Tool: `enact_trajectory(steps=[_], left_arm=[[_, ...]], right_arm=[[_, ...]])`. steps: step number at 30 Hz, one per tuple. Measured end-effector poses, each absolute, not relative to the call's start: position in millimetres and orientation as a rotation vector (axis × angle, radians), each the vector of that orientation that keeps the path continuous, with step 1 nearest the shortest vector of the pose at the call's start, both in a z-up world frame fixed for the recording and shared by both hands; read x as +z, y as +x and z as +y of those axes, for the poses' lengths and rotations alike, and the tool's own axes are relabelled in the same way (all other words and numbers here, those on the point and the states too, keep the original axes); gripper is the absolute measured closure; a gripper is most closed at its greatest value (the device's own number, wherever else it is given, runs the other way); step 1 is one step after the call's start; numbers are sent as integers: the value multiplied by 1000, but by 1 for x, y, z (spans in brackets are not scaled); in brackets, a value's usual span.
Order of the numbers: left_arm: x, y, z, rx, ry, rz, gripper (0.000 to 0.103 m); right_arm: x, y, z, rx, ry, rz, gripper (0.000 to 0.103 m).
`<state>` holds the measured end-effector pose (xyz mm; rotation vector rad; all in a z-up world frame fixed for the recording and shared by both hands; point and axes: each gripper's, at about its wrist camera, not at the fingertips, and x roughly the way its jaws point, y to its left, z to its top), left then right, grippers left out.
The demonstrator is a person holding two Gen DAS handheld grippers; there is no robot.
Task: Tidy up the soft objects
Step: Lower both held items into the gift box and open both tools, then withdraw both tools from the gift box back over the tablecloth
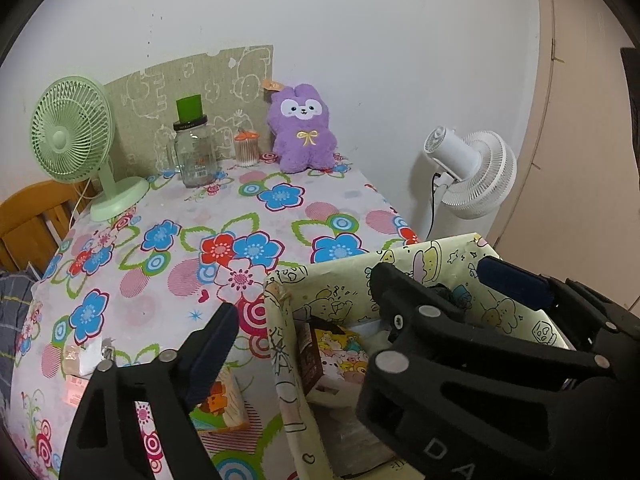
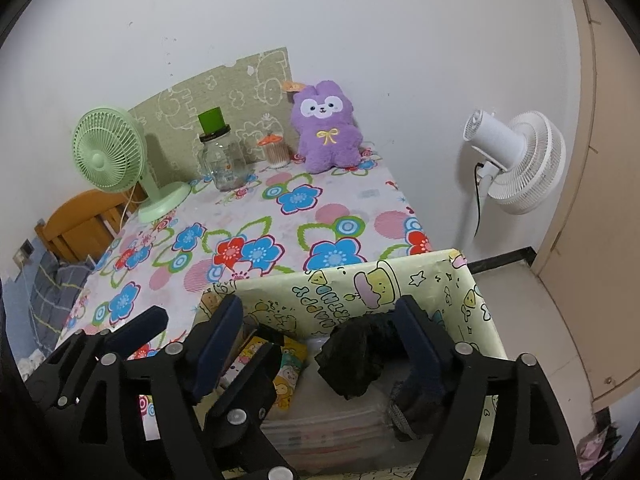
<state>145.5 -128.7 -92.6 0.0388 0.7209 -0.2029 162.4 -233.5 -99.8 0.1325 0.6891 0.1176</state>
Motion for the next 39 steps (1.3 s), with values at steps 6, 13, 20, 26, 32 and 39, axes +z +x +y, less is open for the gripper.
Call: enact_trajectory(steps=[6,13,20,26,32,39], left_arm=[[-84,136,-122,-190,39,693,5],[-73,123,-114,-177,38,664,2],[-63,108,-104,-179,25,640,1],[-54,94,-95,-176,32,612,1],[-47,81,-86,-177,31,591,1],[-41,70,-75,-181,30,585,1]], right_arm=[[-90,151,-227,89,105,649,11],[-79,134,-219,65,91,610,6],[-67,116,-208,64,74,569,4],[-58,101,-198,70,69,543,4],[-49,87,-187,78,60,519,4],[-42,72,-175,78,56,515,4]])
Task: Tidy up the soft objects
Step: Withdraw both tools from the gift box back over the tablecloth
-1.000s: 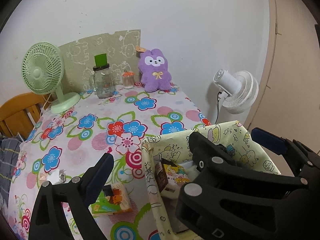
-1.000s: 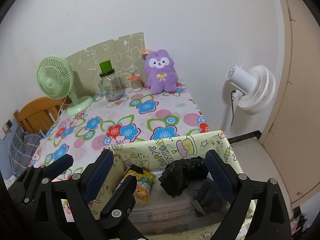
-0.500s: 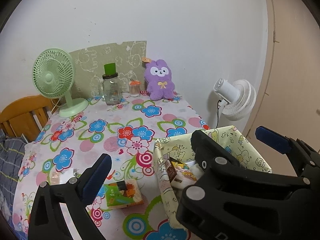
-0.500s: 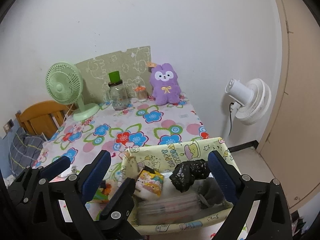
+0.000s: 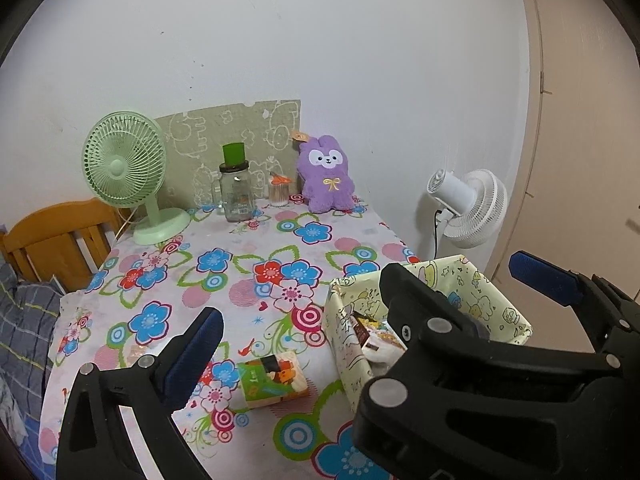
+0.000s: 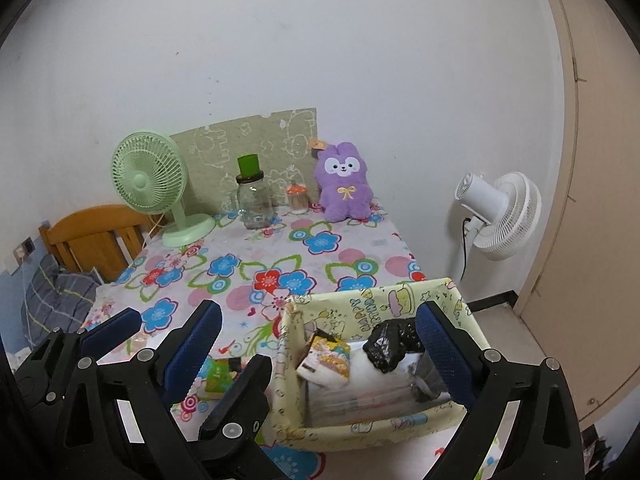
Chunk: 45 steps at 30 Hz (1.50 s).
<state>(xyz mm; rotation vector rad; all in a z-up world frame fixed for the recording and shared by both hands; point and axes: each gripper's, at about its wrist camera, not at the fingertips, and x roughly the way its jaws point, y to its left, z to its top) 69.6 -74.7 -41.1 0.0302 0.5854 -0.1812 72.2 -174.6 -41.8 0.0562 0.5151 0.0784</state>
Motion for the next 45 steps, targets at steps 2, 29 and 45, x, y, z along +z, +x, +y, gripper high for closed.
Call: enact_trajectory(steps=[2,29,45], left_arm=[[-40,67,-71,-178,31,591,1],[-51,44,-5,-102,6,548,0],[-90,56,30,-52,-12,623,0]], right_arm=[[-41,69,-172,85,57,517,4],[-52,54,-109,152,42,512,4],[-91,73,-74,192,32,594,8]])
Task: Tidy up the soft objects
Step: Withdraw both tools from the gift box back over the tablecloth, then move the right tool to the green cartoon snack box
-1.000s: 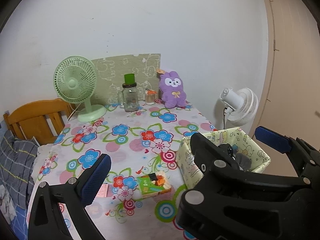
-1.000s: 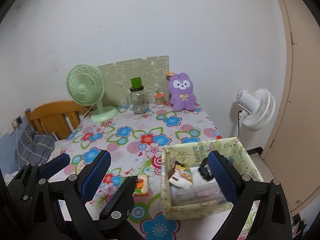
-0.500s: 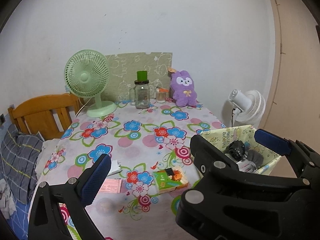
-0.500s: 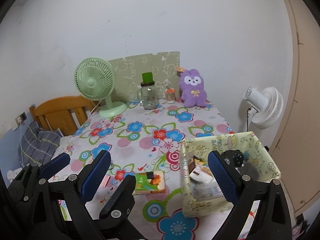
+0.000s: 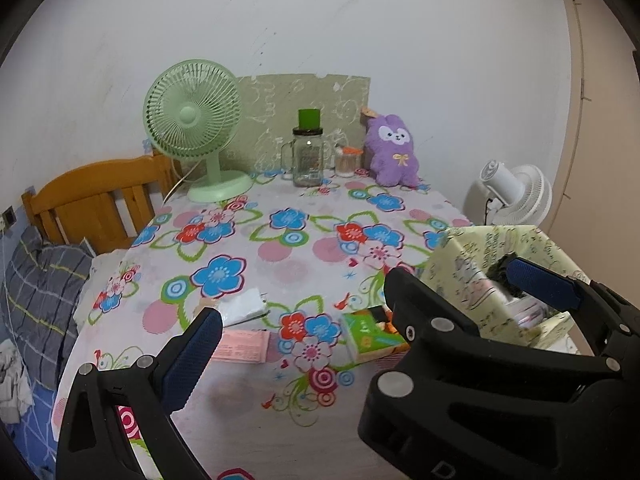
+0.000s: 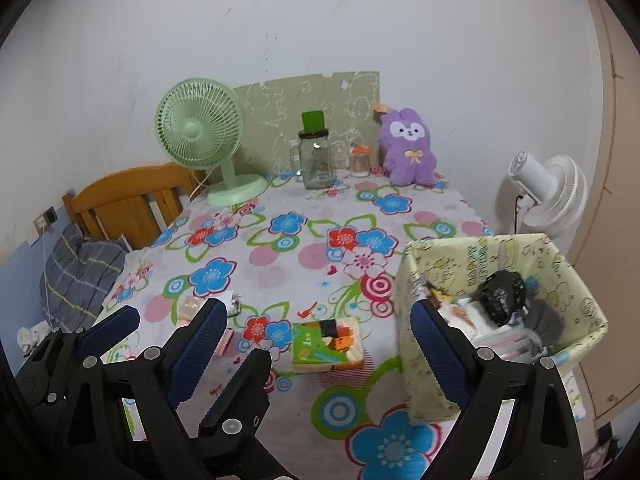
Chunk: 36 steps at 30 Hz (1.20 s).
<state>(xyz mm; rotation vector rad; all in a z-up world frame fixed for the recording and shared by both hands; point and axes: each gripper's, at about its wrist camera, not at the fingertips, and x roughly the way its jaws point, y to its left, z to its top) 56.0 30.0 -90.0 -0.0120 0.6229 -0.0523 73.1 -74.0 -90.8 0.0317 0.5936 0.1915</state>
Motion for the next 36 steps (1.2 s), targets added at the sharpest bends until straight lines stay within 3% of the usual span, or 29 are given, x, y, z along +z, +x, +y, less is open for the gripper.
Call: enact_trajectory(steps=[36], left_arm=[[-172,114,58,-19,-38,844,2]], right_arm=[[-181,140,-44,131,30,808,11]])
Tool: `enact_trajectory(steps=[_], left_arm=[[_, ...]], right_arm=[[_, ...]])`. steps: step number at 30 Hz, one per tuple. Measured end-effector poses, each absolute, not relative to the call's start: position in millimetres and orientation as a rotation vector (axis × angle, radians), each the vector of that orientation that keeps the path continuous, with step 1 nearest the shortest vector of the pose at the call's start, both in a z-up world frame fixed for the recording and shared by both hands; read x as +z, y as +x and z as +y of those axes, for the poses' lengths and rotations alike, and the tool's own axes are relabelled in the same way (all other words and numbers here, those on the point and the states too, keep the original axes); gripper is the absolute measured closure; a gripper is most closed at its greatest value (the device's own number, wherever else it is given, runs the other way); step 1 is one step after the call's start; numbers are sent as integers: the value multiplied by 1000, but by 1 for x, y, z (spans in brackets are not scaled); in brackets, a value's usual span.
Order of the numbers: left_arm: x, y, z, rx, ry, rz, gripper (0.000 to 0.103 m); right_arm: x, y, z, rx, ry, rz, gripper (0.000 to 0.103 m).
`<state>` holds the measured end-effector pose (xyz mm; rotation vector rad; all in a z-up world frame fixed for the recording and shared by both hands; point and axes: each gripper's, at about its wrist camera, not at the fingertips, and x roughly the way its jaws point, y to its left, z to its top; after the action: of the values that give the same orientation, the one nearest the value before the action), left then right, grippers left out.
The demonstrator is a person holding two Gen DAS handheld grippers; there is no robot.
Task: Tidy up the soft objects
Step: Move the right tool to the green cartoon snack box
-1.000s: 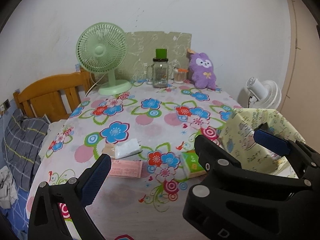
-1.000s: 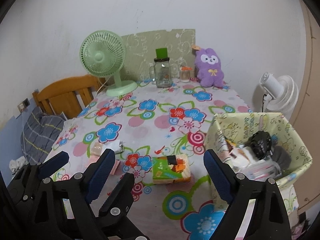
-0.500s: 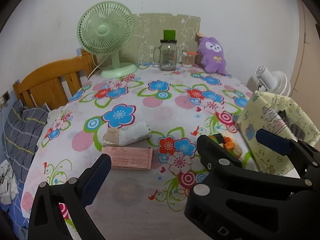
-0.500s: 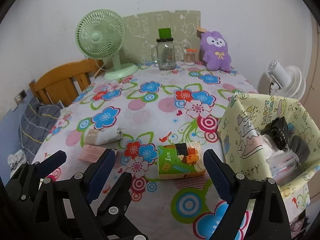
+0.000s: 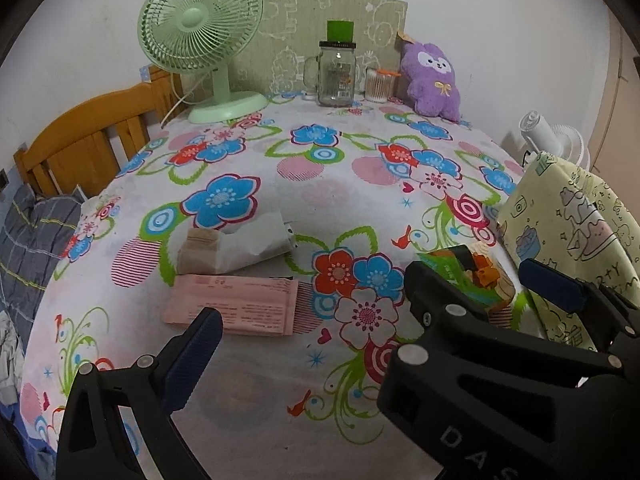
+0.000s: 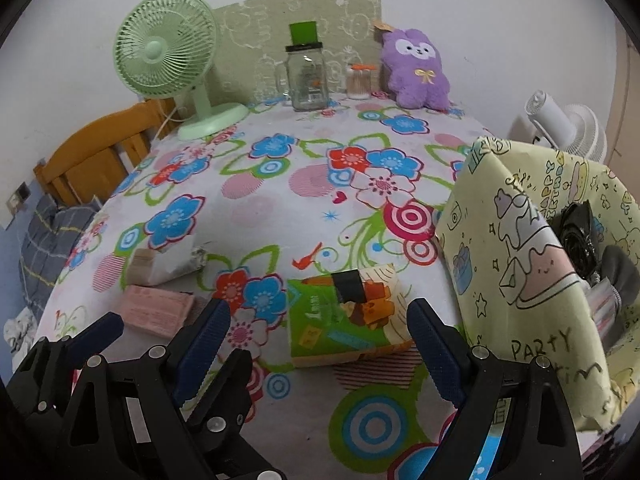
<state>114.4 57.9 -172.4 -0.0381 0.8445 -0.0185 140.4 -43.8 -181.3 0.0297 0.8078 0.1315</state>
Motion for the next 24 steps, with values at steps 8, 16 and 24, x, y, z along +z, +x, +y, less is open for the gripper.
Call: enact_trajectory(steps=[8,16,24], left_arm=[[-182,122,60,-15,-43,877,2],[-189,125,64,1,-50,894,2],[-191,127,65,15,-31,895,1]], right_arm=[[-194,153,-44,123,22,844,11],[-201,162,-37,134,-27,868,12],[-204,165,-34,123,-63,877,29]])
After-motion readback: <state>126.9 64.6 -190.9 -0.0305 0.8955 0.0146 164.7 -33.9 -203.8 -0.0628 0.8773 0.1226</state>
